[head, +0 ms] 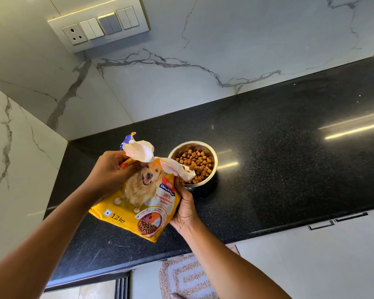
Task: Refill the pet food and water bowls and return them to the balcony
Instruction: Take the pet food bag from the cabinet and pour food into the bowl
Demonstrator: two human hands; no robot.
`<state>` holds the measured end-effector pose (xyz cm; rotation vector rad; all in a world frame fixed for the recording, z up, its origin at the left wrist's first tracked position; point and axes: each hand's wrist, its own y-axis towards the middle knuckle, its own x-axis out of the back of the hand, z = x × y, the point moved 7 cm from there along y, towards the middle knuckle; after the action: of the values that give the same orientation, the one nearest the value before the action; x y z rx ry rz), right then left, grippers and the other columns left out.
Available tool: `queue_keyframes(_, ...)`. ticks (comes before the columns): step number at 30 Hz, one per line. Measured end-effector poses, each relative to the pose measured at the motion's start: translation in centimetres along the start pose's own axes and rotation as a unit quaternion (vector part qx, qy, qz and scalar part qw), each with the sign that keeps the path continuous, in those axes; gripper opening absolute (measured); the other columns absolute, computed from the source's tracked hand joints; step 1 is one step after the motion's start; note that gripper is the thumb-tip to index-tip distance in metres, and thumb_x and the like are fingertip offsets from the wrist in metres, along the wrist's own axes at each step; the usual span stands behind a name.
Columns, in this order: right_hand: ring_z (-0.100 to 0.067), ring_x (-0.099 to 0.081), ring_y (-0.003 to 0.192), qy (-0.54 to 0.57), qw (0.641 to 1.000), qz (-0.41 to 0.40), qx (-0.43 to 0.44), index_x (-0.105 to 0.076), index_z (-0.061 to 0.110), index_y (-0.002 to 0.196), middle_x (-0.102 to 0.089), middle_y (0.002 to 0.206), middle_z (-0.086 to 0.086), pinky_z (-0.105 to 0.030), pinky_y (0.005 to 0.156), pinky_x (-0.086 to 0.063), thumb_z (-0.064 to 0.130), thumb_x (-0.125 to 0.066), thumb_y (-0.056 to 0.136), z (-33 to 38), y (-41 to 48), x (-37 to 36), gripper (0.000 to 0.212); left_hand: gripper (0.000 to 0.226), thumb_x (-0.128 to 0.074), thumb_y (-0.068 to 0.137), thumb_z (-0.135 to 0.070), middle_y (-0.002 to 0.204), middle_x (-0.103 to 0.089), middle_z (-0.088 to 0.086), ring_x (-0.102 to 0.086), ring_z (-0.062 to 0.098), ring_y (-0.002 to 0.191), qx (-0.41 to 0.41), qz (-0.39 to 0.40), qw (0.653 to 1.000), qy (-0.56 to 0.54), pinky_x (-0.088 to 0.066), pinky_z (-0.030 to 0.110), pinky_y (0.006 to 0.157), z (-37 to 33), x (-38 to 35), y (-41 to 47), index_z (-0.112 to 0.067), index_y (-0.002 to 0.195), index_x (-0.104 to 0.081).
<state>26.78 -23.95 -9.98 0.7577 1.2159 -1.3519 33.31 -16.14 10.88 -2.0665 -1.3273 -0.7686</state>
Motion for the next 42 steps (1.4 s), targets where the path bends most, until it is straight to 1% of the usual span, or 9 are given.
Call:
queue_keyframes(4, -0.052, -0.034, 0.150, 0.006, 1.000, 0.009, -0.010, -0.044, 0.005, 0.158, -0.040, 0.162, -0.029, -0.071, 0.123, -0.024, 0.055, -0.074, 0.089, -0.7, 0.2, 0.9, 0.090, 0.019, -0.067, 0.092, -0.023, 0.100, -0.074, -0.008, -0.074, 0.011, 0.087, -0.003, 0.006, 1.000, -0.003, -0.059, 0.028, 0.077, -0.1, -0.2, 0.0, -0.027, 0.111, -0.069)
queue_keyframes(9, -0.052, -0.041, 0.146, 0.007, 1.000, 0.010, -0.025, -0.046, 0.005, 0.157, -0.041, 0.161, -0.029, -0.069, 0.120, -0.033, 0.055, -0.078, 0.086, -1.1, 0.1, 1.2, 0.092, 0.020, -0.067, 0.091, -0.024, 0.087, -0.072, -0.024, -0.071, -0.009, 0.084, -0.009, 0.010, 1.000, 0.000, -0.054, 0.019, 0.070, -0.4, -0.4, -0.3, -0.044, 0.096, -0.063)
queue_keyframes(14, -0.042, -0.061, 0.130, -0.002, 1.000, 0.002, -0.022, -0.055, 0.007, 0.151, -0.057, 0.150, -0.024, -0.062, 0.111, -0.048, 0.055, -0.081, 0.083, -0.6, -0.2, 1.1, 0.087, 0.016, -0.067, 0.090, -0.027, 0.079, -0.072, -0.033, -0.073, -0.005, 0.083, -0.002, 0.013, 1.000, -0.013, -0.056, 0.019, 0.068, -0.3, -0.4, -0.6, -0.043, 0.096, -0.065)
queue_keyframes(19, -0.046, -0.048, 0.138, -0.010, 1.000, -0.003, -0.017, -0.050, 0.007, 0.155, -0.051, 0.154, -0.025, -0.070, 0.122, -0.026, 0.057, -0.078, 0.085, -0.1, -0.6, 0.9, 0.091, 0.017, -0.067, 0.080, -0.042, 0.083, -0.075, -0.025, -0.074, 0.001, 0.083, 0.006, 0.011, 0.999, -0.030, -0.058, 0.023, 0.070, -0.5, -0.4, -0.9, -0.039, 0.097, -0.069)
queue_keyframes(26, -0.041, -0.061, 0.128, -0.017, 1.000, 0.006, -0.009, -0.060, 0.010, 0.146, -0.062, 0.144, -0.022, -0.063, 0.112, -0.044, 0.056, -0.079, 0.084, 0.6, -1.1, 0.0, 0.080, 0.023, -0.066, 0.074, -0.048, 0.088, -0.075, -0.021, -0.075, 0.003, 0.079, 0.019, 0.007, 0.999, -0.041, -0.059, 0.025, 0.068, -0.6, -0.1, -1.0, -0.035, 0.093, -0.070)
queue_keyframes(30, -0.040, -0.062, 0.128, -0.007, 1.000, -0.007, -0.013, -0.061, 0.010, 0.147, -0.062, 0.144, -0.021, -0.061, 0.109, -0.049, 0.054, -0.066, 0.093, 0.2, -0.9, 0.5, 0.069, 0.024, -0.067, 0.074, -0.049, 0.088, -0.076, -0.020, -0.075, 0.004, 0.079, 0.024, 0.005, 0.999, -0.035, -0.060, 0.027, 0.069, -0.4, -0.1, -0.9, -0.035, 0.093, -0.070)
queue_keyframes(33, -0.040, -0.061, 0.130, -0.010, 1.000, -0.010, -0.019, -0.061, 0.012, 0.146, -0.062, 0.145, -0.020, -0.062, 0.112, -0.045, 0.055, -0.053, 0.099, -0.5, -0.7, 1.1, 0.065, 0.026, -0.067, 0.073, -0.050, 0.086, -0.076, -0.017, -0.075, 0.004, 0.079, 0.026, 0.008, 0.999, -0.029, -0.060, 0.028, 0.069, -0.3, -0.2, -0.8, -0.035, 0.094, -0.070)
queue_keyframes(38, -0.043, -0.053, 0.134, -0.026, 0.999, 0.018, -0.017, -0.046, 0.007, 0.157, -0.052, 0.152, -0.023, -0.069, 0.123, -0.022, 0.058, -0.070, 0.091, -1.0, -0.7, 0.9, 0.086, 0.026, -0.069, 0.082, -0.041, 0.094, -0.077, -0.008, -0.076, 0.009, 0.080, 0.028, 0.004, 0.999, -0.014, -0.061, 0.028, 0.072, 0.0, -0.4, -0.9, -0.030, 0.105, -0.071)
queue_keyframes(42, -0.040, -0.058, 0.130, -0.019, 0.999, 0.020, -0.030, -0.052, 0.008, 0.153, -0.055, 0.150, -0.022, -0.064, 0.116, -0.038, 0.057, -0.069, 0.092, -1.3, -0.6, 0.9, 0.080, 0.021, -0.069, 0.089, -0.032, 0.099, -0.076, -0.006, -0.075, 0.013, 0.085, 0.030, -0.002, 1.000, -0.007, -0.062, 0.032, 0.076, 0.2, -0.2, -0.8, -0.029, 0.109, -0.069)
